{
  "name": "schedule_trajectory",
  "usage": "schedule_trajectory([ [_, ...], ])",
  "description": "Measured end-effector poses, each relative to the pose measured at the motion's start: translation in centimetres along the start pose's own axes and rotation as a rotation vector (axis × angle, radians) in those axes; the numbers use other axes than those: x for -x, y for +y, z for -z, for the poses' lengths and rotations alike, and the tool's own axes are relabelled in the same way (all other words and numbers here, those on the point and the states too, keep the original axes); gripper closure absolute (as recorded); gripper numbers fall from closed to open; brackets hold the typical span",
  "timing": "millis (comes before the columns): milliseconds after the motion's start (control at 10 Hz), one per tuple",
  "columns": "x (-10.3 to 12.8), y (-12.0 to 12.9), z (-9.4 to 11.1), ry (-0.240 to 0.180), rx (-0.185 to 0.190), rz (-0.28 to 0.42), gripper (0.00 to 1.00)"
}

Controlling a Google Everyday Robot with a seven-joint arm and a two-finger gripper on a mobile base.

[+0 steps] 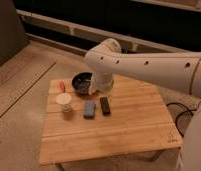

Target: Move the arm in a circular motion

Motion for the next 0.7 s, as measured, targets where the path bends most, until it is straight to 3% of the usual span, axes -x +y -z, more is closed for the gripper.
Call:
schedule_trajectory([
  [200, 0.2, -0.2, 0.0, -0.004, -0.003, -0.009, 0.35],
  [300, 1.6, -0.6, 0.5, -0.022, -0.007, -0.044, 0.35],
  [500, 6.2, -2.6, 1.6, -0.063, -0.05, -0.148, 0.35],
  [700, 10.5, -3.0, 2.0, -0.091, -0.104, -0.206, 0.35],
])
